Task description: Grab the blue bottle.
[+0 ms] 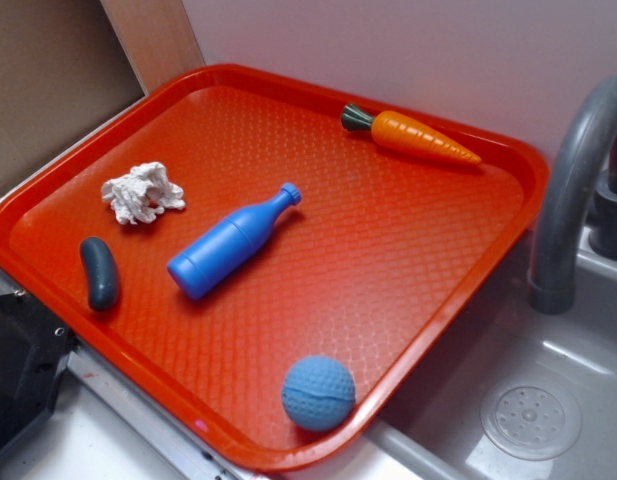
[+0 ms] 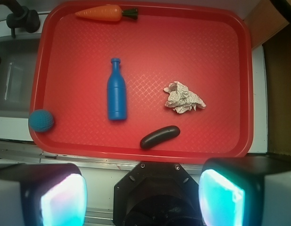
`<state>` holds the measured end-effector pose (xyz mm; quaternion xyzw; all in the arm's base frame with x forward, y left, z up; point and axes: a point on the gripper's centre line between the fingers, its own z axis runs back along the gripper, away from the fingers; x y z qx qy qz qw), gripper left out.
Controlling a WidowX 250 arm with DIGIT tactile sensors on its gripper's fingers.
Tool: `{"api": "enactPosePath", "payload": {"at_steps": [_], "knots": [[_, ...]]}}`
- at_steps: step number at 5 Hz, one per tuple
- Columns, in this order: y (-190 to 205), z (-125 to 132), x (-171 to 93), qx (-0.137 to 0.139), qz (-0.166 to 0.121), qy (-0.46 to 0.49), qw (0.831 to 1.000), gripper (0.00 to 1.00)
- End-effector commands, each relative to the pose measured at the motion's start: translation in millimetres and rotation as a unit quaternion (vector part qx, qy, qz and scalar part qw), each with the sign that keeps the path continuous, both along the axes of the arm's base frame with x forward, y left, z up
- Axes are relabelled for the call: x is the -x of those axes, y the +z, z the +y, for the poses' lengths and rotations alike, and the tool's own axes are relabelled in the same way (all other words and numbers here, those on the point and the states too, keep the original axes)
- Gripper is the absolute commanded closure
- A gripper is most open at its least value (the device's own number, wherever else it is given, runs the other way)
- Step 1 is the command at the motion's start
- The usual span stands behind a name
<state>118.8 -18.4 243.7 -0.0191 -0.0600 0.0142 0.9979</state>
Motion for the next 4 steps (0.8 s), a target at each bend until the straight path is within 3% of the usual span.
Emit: {"api": "enactPosePath", "payload": {"at_steps": [1, 2, 3, 4], "knots": [[0, 0, 0, 0.0, 0.0, 0.0, 1.0, 0.0], [-24, -7, -31, 0.042, -0.005, 0.02, 0.999, 0.0], [-52, -17, -54, 0.031, -0.008, 0.023, 0.999, 0.0], [-85, -32, -71, 0.039, 0.002, -0.024, 0.999, 0.0]]}}
